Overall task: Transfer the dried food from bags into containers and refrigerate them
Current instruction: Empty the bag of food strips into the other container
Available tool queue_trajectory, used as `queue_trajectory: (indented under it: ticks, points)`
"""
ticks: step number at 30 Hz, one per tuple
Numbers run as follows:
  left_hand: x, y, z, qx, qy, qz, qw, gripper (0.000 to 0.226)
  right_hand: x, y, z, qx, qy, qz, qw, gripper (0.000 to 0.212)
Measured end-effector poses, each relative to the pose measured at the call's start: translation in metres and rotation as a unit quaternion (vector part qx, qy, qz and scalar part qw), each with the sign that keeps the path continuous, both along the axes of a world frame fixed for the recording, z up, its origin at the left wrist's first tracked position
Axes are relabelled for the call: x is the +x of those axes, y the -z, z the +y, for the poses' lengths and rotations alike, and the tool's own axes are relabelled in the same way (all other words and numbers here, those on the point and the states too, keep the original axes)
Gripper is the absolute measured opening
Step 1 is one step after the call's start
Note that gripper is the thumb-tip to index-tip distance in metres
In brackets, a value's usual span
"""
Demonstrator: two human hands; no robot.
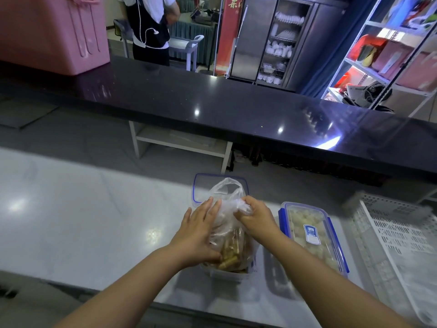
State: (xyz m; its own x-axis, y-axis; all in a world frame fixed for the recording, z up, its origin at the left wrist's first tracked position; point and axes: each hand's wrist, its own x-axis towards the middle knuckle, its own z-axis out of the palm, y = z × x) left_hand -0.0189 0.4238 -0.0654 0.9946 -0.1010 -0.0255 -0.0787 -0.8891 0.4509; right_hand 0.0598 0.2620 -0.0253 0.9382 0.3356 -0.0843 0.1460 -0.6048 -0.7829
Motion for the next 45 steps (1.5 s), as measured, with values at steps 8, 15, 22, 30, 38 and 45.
queue_trajectory:
  ticks: [8,15,22,30,38,45]
  points:
    - [0.005,-0.001,-0.003,-0.030,-0.027,0.019,0.999,0.110,-0.018,-0.002,-0.019,-0.103,-0.169,-0.039,0.979,0.108]
    - [0.007,-0.005,0.010,-0.109,-0.025,0.050,0.993,0.113,-0.021,0.003,-0.020,-0.151,-0.135,-0.109,0.973,0.062]
    - [0.006,-0.017,0.014,-0.154,-0.038,0.049,0.986,0.109,-0.013,-0.010,-0.008,-0.066,-0.071,-0.075,0.992,0.051]
    - [0.011,-0.033,0.021,-0.305,-0.066,0.077,0.947,0.111,0.003,-0.031,0.000,0.037,-0.038,-0.005,0.999,0.047]
    - [0.010,-0.034,0.021,-0.328,-0.057,0.078,0.940,0.108,0.003,-0.043,-0.002,0.057,-0.033,-0.006,0.998,0.045]
    - [0.014,-0.044,0.024,-0.335,-0.075,0.063,0.937,0.101,0.004,-0.059,-0.006,0.088,-0.028,0.021,0.995,0.050]
